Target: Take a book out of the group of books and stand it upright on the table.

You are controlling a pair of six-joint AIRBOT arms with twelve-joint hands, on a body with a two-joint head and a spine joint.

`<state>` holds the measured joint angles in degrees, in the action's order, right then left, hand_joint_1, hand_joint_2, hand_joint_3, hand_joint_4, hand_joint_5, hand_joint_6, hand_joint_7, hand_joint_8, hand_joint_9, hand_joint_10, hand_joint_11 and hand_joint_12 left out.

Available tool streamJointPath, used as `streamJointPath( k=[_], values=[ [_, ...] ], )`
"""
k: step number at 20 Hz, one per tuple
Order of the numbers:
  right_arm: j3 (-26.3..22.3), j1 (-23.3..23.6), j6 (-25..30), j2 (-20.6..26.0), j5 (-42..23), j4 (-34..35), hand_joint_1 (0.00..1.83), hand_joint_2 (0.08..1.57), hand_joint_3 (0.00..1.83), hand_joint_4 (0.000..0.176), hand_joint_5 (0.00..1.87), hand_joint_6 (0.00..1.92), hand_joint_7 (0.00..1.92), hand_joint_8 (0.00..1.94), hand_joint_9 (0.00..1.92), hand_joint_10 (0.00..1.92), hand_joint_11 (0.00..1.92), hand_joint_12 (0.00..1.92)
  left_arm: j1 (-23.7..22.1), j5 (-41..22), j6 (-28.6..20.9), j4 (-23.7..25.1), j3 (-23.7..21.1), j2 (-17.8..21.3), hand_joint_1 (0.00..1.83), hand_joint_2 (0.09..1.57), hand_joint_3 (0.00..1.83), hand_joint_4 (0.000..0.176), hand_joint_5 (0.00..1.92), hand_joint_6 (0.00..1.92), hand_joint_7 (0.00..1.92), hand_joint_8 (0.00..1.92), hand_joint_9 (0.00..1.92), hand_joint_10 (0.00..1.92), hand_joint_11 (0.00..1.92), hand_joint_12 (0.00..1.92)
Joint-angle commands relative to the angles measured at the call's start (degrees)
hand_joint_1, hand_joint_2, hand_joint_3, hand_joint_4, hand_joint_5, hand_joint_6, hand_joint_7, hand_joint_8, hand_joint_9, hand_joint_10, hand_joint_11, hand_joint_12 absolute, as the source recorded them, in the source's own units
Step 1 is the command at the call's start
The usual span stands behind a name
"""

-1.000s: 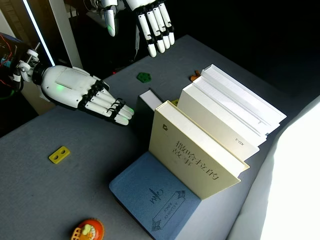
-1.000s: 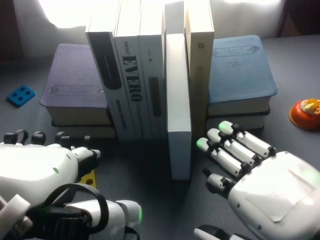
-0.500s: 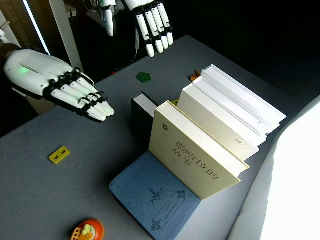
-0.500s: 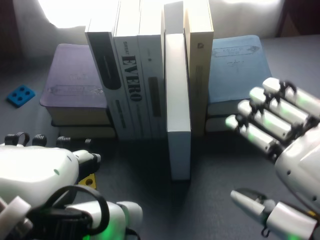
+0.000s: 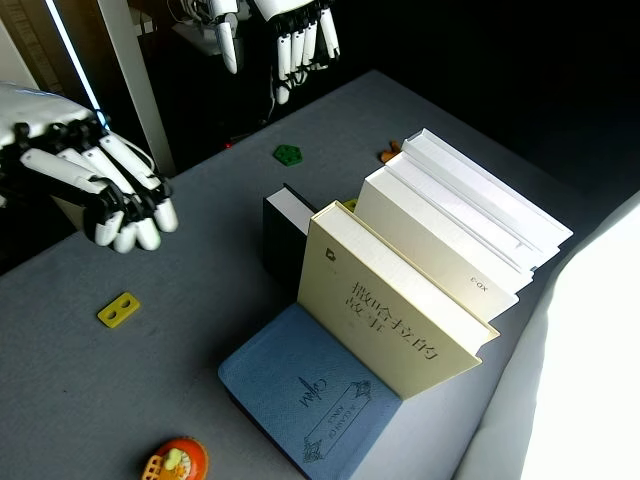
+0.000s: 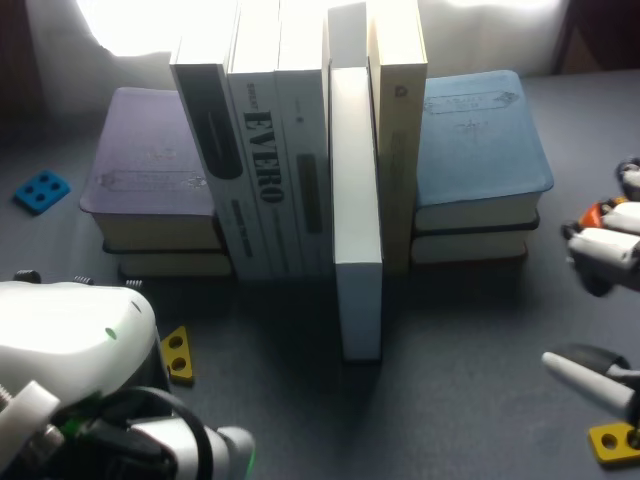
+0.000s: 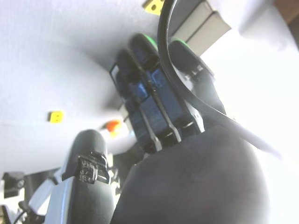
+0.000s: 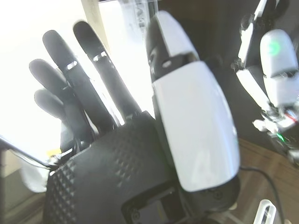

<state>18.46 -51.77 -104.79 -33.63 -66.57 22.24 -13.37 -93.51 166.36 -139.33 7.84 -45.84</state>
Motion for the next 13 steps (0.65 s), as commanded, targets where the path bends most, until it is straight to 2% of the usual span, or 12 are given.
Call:
streamJointPath(
  k=[1,2,3,4,6,7,8,11,12,13],
  values=[
    [0.4,-0.3,0.9,0.8,-7.2,-2.1,0.13,1.23,0.0,0.0,0.89,1.15,0.97,1.34,0.73,1.85,0.42,1.92,-0.7,0.4,-0.1,4.4,-0.1,0.0,0.27,1.33,0.0,0.0,0.78,1.44,0.89,1.55,0.81,1.73,0.6,1.92],
    [1.0,-1.5,2.6,1.5,-7.9,-2.2,0.11,1.24,0.0,0.0,0.92,1.45,1.02,1.51,0.83,1.91,0.52,1.92,-0.7,0.4,-0.1,4.3,-0.1,0.0,0.23,1.34,0.01,0.0,0.82,1.61,0.96,1.68,0.88,1.82,0.66,1.92],
    [1.6,-2.4,3.6,2.2,-8.0,-2.4,0.04,1.25,0.01,0.0,1.05,1.61,1.2,1.7,1.15,1.92,0.86,1.92,-0.7,0.4,-0.1,4.2,-0.1,0.0,0.11,1.39,0.01,0.0,0.98,1.76,1.09,1.83,1.06,1.91,0.9,1.92],
    [2.0,-2.8,3.9,2.4,-8.6,-2.4,0.04,1.25,0.01,0.0,1.05,1.61,1.2,1.7,1.15,1.92,0.86,1.92,-0.7,0.4,-0.1,4.1,-0.1,0.0,0.11,1.39,0.01,0.0,0.98,1.76,1.09,1.83,1.06,1.91,0.9,1.92],
    [2.9,-4.2,4.5,3.0,-10.3,-2.4,0.0,1.26,0.01,0.0,1.09,1.7,1.27,1.82,1.29,1.92,1.11,1.92,-0.8,0.4,-0.1,3.9,-0.1,0.0,0.06,1.44,0.01,0.0,1.03,1.82,1.16,1.87,1.15,1.92,1.02,1.92],
    [3.2,-4.7,4.7,3.1,-11.2,-2.4,0.0,1.26,0.01,0.0,1.11,1.75,1.29,1.86,1.32,1.92,1.16,1.92,-0.8,0.4,-0.1,3.8,-0.2,0.0,0.05,1.47,0.02,0.0,1.03,1.89,1.16,1.89,1.15,1.92,1.05,1.92],
    [3.6,-5.8,4.8,3.2,-12.9,-2.4,0.0,1.27,0.01,0.0,1.14,1.84,1.32,1.93,1.35,1.92,1.18,1.92,-0.8,0.4,-0.1,3.6,-0.2,0.0,0.12,1.5,0.01,0.0,1.05,1.87,1.19,1.88,1.17,1.92,1.07,1.92],
    [4.5,-5.6,4.8,3.2,-13.7,-2.4,0.0,1.29,0.0,0.0,1.16,1.9,1.34,1.94,1.37,1.92,1.15,1.92,-0.9,0.5,-0.1,2.9,-0.2,0.0,0.16,1.5,0.0,0.0,1.06,1.88,1.16,1.91,1.14,1.92,1.05,1.92],
    [4.6,-5.6,5.2,3.2,-13.7,-2.4,0.0,1.29,0.0,0.054,1.18,1.9,1.34,1.94,1.38,1.92,1.17,1.92,-1.0,0.5,-0.1,2.8,-0.2,0.0,0.14,1.5,0.0,0.0,1.06,1.88,1.17,1.92,1.14,1.92,1.05,1.92],
    [4.6,-5.5,5.6,3.2,-13.5,-2.4,0.0,1.29,0.0,0.152,1.19,1.91,1.34,1.94,1.38,1.92,1.19,1.92,-1.0,0.5,-0.1,2.6,-0.2,0.0,0.13,1.51,0.01,0.0,1.06,1.88,1.15,1.91,1.12,1.92,1.03,1.92]
  ],
)
